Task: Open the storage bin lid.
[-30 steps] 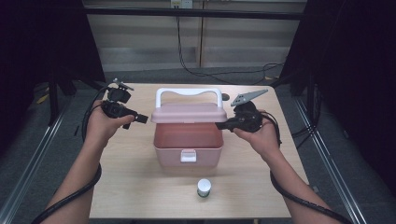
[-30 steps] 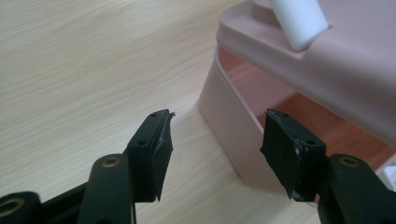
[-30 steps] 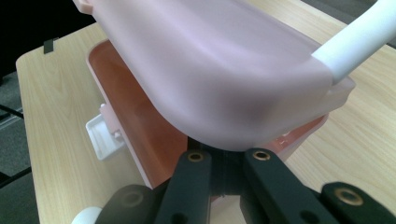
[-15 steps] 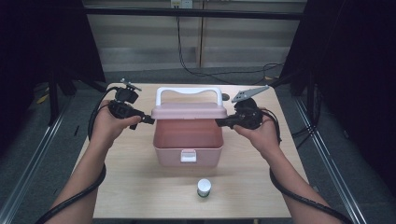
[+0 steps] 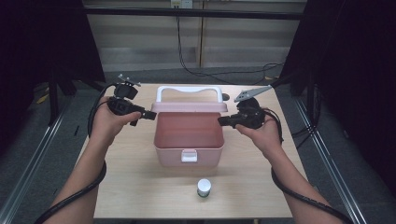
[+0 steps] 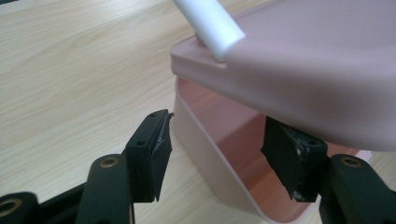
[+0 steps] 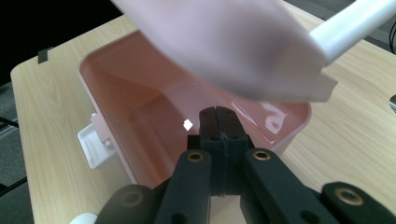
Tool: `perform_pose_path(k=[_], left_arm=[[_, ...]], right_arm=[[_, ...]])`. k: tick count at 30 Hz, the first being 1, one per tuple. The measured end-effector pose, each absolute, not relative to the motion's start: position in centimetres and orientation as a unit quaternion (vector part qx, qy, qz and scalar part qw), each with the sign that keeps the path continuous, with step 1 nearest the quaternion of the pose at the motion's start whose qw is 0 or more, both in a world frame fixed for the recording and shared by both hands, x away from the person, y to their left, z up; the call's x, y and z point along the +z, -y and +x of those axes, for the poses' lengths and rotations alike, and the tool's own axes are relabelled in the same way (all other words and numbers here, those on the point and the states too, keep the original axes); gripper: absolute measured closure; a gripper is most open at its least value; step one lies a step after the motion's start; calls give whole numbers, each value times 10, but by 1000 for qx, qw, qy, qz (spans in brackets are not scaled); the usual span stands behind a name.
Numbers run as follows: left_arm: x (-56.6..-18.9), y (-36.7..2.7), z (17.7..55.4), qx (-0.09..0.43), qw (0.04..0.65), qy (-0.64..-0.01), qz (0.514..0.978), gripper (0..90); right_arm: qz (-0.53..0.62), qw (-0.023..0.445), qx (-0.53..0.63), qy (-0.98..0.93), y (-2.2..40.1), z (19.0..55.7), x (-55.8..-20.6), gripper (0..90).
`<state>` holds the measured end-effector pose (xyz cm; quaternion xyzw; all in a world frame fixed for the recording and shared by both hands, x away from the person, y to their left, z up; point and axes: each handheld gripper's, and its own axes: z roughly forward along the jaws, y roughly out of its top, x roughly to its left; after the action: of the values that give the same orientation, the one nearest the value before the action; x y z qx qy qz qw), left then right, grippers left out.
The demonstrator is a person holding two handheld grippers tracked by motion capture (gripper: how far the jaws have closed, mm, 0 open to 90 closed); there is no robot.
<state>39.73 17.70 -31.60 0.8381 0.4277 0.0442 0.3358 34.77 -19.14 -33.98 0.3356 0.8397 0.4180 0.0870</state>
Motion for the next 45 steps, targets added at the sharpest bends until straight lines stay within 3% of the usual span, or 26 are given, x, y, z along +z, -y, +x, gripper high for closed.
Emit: perform_pose_path(k=[11,19,45], left_arm=[[-305,-163,400,54,346,-422,836,422],[-300,-158,403,64,351,-421,834,520],[-289,-150,416,92,330,-429,836,664]], right_arm=[[337,79,405,-846,189,346,-352,900],[336,75,399,-850,191,345,-361,900],[329,62,392,-857,191,341,-376,898]])
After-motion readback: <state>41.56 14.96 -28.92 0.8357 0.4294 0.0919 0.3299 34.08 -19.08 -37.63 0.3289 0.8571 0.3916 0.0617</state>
